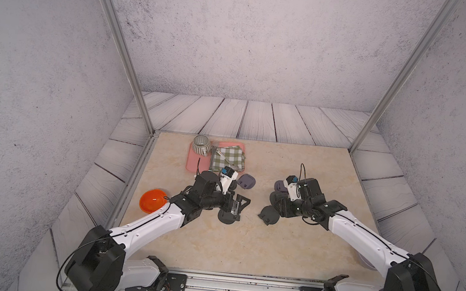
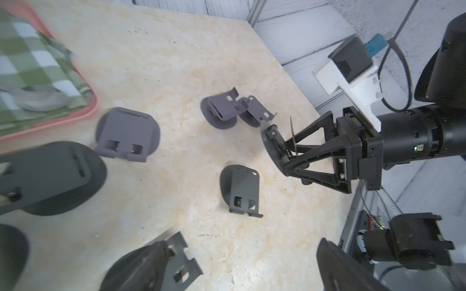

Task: Open the phone stand
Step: Pick up the phone stand at the center of the board, then open the phone stand.

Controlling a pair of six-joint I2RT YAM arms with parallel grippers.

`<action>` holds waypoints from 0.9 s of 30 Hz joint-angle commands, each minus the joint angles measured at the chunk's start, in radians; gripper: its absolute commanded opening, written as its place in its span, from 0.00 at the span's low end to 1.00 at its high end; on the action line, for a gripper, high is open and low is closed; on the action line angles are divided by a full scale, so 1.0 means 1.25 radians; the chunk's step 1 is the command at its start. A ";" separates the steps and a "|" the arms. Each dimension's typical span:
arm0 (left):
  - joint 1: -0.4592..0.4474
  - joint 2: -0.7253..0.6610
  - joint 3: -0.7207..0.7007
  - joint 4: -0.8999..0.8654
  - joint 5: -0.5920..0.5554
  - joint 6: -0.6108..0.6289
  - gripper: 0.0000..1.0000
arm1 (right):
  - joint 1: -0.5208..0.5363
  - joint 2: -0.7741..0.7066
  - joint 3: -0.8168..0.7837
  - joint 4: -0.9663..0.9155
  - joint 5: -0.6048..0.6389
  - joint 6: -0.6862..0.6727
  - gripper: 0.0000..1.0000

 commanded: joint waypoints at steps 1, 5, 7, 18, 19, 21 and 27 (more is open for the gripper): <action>-0.003 0.031 -0.004 0.100 0.113 -0.051 0.97 | 0.017 -0.043 -0.018 0.037 -0.010 0.018 0.54; -0.003 0.080 0.000 0.147 0.153 -0.088 0.95 | 0.042 -0.065 -0.016 0.046 -0.003 0.021 0.55; -0.003 0.101 -0.001 0.180 0.169 -0.106 0.93 | 0.057 -0.062 -0.005 0.041 -0.003 0.020 0.55; 0.000 0.188 0.016 0.266 0.186 -0.154 0.92 | 0.168 -0.029 0.042 0.034 0.063 0.010 0.55; 0.001 0.196 0.017 0.275 0.191 -0.158 0.91 | 0.177 -0.028 0.046 0.034 0.072 0.009 0.55; 0.005 0.212 0.017 0.285 0.195 -0.167 0.88 | 0.194 -0.027 0.051 0.034 0.092 0.008 0.55; 0.033 0.246 -0.002 0.345 0.221 -0.218 0.72 | 0.216 -0.035 0.059 0.036 0.121 0.003 0.55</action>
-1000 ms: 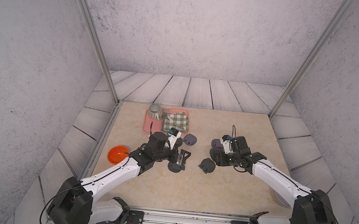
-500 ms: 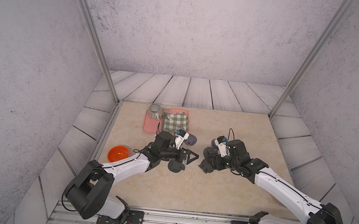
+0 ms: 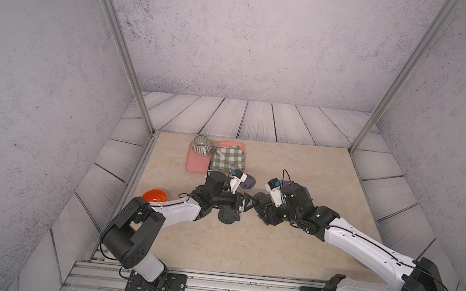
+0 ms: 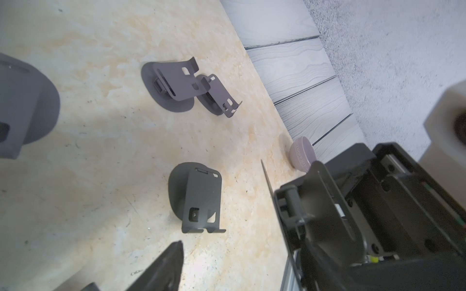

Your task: Open the phone stand

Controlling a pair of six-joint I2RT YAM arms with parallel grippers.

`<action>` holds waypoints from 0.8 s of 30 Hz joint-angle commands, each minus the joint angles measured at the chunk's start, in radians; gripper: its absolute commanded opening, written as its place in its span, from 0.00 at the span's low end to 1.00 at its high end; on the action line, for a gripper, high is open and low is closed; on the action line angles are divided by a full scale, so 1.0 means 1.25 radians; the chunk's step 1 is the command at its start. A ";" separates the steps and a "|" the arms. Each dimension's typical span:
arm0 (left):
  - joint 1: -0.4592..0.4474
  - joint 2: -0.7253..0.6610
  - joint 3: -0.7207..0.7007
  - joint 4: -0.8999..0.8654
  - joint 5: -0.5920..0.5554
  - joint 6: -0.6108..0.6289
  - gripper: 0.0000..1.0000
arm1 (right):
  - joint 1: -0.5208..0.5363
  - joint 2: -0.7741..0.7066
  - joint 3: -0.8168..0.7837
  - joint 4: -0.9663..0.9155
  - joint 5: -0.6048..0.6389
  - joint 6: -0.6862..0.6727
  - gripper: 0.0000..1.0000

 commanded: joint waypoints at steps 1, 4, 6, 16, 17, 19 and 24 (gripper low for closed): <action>0.020 0.014 -0.005 0.075 0.032 -0.040 0.72 | 0.011 -0.007 0.027 0.014 0.037 -0.010 0.55; 0.027 0.028 -0.010 0.113 0.051 -0.065 0.70 | 0.018 -0.006 0.035 0.017 0.035 -0.016 0.54; 0.028 0.043 -0.008 0.136 0.067 -0.083 0.68 | 0.025 -0.001 0.043 0.017 0.043 -0.018 0.54; 0.029 0.160 -0.001 0.371 0.177 -0.258 0.42 | 0.037 0.024 0.074 0.036 0.078 -0.031 0.52; 0.029 0.170 0.000 0.389 0.183 -0.273 0.37 | 0.037 0.028 0.076 0.040 0.080 -0.031 0.51; 0.029 0.194 -0.002 0.449 0.201 -0.313 0.24 | 0.038 0.037 0.081 0.045 0.085 -0.032 0.51; 0.029 0.239 -0.001 0.546 0.230 -0.373 0.00 | 0.039 0.059 0.096 0.048 0.088 -0.033 0.49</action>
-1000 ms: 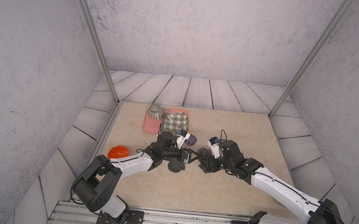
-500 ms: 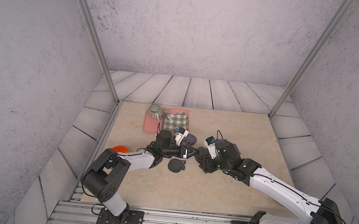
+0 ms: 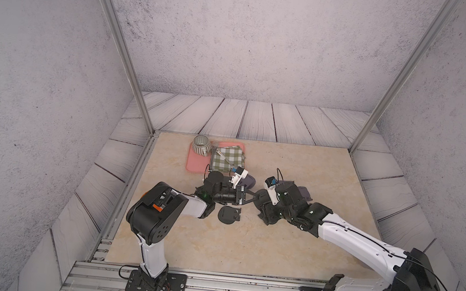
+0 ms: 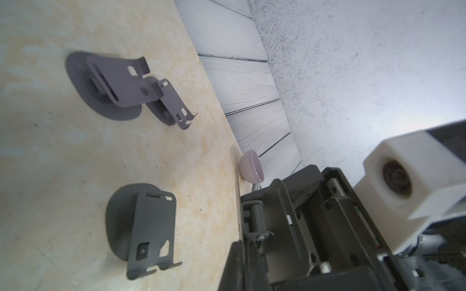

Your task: Open the phone stand

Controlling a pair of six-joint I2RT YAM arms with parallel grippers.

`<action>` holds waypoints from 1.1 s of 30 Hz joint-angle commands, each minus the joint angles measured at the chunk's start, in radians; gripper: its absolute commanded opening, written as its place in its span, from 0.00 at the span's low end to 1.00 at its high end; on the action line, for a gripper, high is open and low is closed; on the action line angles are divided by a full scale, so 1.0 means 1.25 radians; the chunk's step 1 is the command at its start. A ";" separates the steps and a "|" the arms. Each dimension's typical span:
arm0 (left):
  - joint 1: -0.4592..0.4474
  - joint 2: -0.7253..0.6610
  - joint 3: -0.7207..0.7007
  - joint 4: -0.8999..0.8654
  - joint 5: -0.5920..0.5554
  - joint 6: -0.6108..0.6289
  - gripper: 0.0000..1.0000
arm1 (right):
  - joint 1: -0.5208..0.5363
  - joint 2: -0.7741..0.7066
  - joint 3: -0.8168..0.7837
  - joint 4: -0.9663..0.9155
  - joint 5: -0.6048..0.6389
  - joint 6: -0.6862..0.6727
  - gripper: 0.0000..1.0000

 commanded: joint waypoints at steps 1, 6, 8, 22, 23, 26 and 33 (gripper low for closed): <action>-0.002 0.028 -0.002 0.085 0.042 -0.041 0.00 | 0.012 -0.002 0.055 0.061 -0.022 -0.007 0.49; 0.000 -0.023 -0.016 -0.079 0.013 0.094 0.00 | 0.012 0.001 0.069 0.031 -0.012 -0.012 0.48; 0.000 -0.073 -0.026 -0.202 -0.032 0.189 0.00 | 0.012 0.003 0.075 0.013 -0.016 -0.012 0.48; -0.036 -0.412 -0.046 -0.766 -0.514 0.640 0.00 | 0.012 0.058 0.137 -0.090 -0.059 -0.012 0.49; -0.046 -0.423 -0.050 -0.774 -0.551 0.655 0.00 | 0.012 0.061 0.146 -0.100 -0.062 -0.012 0.49; -0.082 -0.437 -0.056 -0.784 -0.641 0.694 0.00 | 0.012 0.078 0.173 -0.124 -0.072 -0.018 0.49; -0.152 -0.423 -0.043 -0.798 -0.757 0.751 0.00 | 0.012 0.107 0.225 -0.168 -0.094 -0.030 0.49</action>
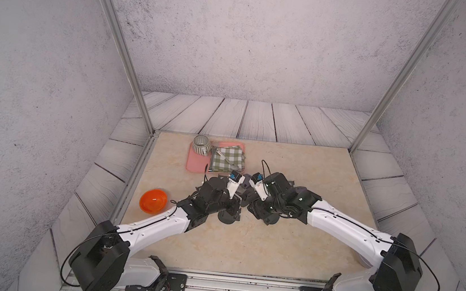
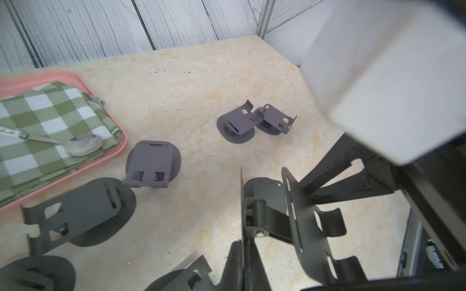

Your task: Open the phone stand

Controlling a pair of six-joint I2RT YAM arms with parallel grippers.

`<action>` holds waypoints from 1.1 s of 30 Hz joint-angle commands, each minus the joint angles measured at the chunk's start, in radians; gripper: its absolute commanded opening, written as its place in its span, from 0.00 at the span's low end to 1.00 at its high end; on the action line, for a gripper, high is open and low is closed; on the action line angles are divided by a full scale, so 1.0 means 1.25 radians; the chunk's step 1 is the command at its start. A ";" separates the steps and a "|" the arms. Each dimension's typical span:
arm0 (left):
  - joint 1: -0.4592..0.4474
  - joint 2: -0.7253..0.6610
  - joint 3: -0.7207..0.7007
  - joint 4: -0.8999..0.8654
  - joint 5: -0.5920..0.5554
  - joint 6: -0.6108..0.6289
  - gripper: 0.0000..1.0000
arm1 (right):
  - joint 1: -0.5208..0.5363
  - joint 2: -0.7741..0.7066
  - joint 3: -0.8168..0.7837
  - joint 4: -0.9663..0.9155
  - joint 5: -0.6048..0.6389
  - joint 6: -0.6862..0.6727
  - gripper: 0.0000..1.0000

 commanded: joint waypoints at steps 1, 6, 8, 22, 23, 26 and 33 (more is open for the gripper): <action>-0.014 0.017 -0.017 -0.109 -0.135 0.086 0.00 | -0.014 -0.009 0.050 -0.032 0.012 -0.003 0.49; -0.022 0.004 -0.019 -0.110 -0.140 0.096 0.00 | -0.014 -0.002 0.060 -0.039 0.004 -0.006 0.50; -0.022 -0.007 -0.023 -0.107 -0.125 0.095 0.00 | -0.014 0.002 0.059 -0.034 -0.001 -0.005 0.50; -0.012 -0.125 -0.056 -0.111 -0.038 0.060 0.00 | -0.015 -0.054 -0.010 0.073 -0.032 -0.009 0.99; -0.008 -0.128 -0.057 -0.112 -0.028 0.058 0.00 | -0.015 -0.047 -0.010 0.074 -0.038 -0.008 0.99; 0.004 -0.128 -0.059 -0.110 -0.006 0.045 0.00 | -0.015 -0.030 -0.012 0.088 -0.065 -0.003 0.99; 0.011 -0.124 -0.060 -0.107 0.007 0.041 0.00 | -0.014 0.006 -0.007 0.109 -0.098 0.006 0.99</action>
